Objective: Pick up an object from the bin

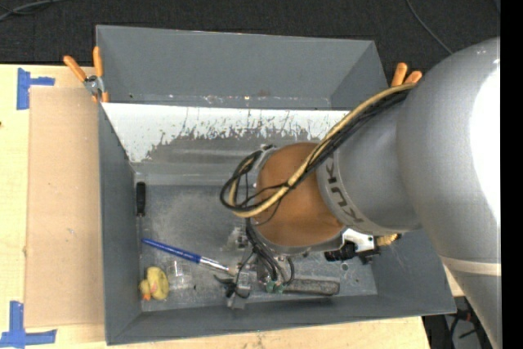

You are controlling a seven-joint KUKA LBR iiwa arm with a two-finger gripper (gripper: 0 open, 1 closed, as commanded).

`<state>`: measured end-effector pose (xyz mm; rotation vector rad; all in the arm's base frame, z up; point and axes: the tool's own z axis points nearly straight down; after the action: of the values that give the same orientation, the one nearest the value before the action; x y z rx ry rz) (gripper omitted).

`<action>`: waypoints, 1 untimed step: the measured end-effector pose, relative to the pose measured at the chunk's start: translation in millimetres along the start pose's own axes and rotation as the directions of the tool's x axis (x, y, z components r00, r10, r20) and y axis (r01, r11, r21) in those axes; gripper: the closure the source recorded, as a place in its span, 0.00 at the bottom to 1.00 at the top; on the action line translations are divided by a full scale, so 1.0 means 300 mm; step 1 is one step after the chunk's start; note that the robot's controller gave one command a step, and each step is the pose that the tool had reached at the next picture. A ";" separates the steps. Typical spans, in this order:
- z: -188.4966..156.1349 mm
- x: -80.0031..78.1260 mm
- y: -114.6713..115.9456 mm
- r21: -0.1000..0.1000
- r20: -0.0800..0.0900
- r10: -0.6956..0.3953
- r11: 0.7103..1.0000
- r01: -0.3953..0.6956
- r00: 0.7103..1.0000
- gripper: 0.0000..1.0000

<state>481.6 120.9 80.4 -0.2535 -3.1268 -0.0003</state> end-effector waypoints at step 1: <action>0.051 -0.008 -0.004 -0.001 0.002 0.108 0.994 -0.108 0.994 0.00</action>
Offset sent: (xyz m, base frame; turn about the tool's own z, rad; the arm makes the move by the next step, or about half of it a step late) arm 0.0006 -0.0079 -0.0154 0.0349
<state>483.8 119.4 65.0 -0.4220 -3.1107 -0.0005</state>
